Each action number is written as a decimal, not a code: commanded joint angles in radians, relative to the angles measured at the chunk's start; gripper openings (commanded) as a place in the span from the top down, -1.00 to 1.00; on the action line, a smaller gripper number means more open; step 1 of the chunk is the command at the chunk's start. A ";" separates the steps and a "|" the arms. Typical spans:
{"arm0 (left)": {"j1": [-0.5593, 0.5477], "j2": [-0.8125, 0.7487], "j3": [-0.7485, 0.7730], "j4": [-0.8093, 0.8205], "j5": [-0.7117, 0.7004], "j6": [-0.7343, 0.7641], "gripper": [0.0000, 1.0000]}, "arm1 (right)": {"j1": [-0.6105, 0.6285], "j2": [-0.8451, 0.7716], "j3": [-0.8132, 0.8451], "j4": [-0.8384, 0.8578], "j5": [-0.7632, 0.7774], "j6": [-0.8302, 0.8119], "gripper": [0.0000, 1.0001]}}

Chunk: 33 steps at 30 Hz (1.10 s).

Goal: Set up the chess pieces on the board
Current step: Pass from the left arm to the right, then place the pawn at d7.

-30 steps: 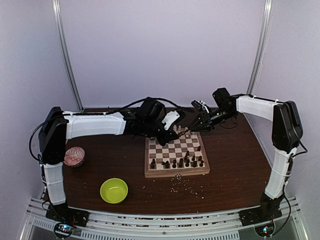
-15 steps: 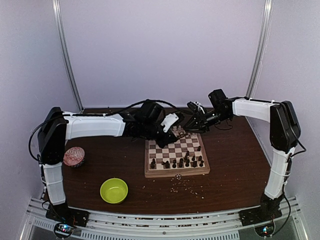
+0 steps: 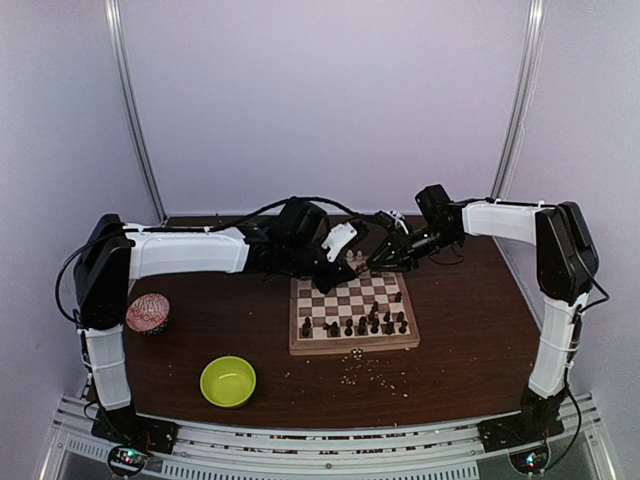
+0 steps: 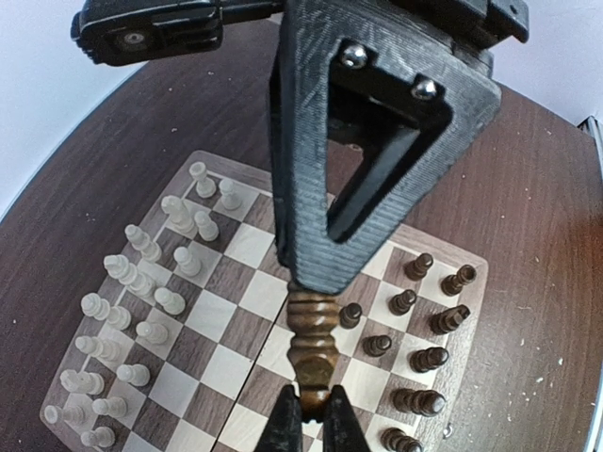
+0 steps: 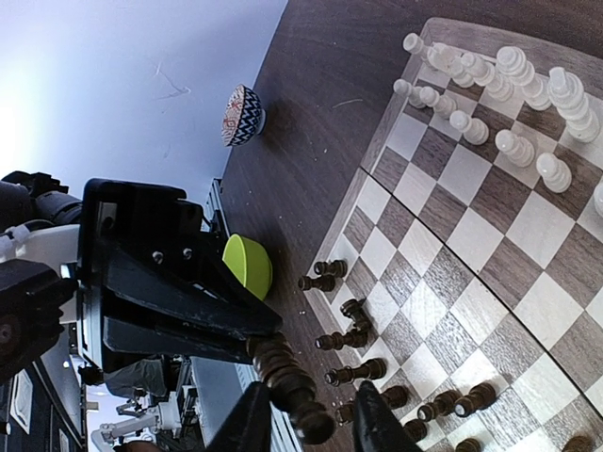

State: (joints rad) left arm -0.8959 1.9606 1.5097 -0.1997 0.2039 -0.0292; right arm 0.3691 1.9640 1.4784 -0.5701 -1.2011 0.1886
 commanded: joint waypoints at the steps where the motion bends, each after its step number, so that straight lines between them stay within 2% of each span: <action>1: 0.000 -0.028 -0.001 0.057 0.003 -0.014 1.00 | 0.005 0.005 -0.018 0.029 -0.021 0.007 0.50; 7: 0.000 -0.026 -0.002 0.054 -0.002 -0.015 1.00 | 0.005 0.001 -0.024 0.059 -0.024 0.020 0.78; 10: 0.000 -0.026 -0.005 0.037 -0.018 -0.016 1.00 | 0.005 -0.013 -0.013 0.025 0.018 -0.031 0.83; 16: 0.026 -0.093 -0.114 0.026 -0.046 -0.090 1.00 | 0.037 -0.061 0.059 -0.174 0.257 -0.297 0.85; 22: 0.117 -0.215 -0.260 0.040 -0.062 -0.182 1.00 | 0.193 -0.114 0.031 -0.209 0.586 -0.514 0.85; 26: 0.145 -0.267 -0.311 0.055 -0.084 -0.211 1.00 | 0.281 -0.102 0.026 -0.207 0.736 -0.592 0.85; 33: 0.147 -0.275 -0.310 0.061 -0.081 -0.222 1.00 | 0.350 -0.051 0.042 -0.224 0.854 -0.644 0.85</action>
State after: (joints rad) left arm -0.7437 1.7054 1.2053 -0.1833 0.1272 -0.2260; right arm 0.7044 1.8847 1.5028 -0.7685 -0.4881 -0.3904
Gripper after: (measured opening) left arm 0.073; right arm 0.107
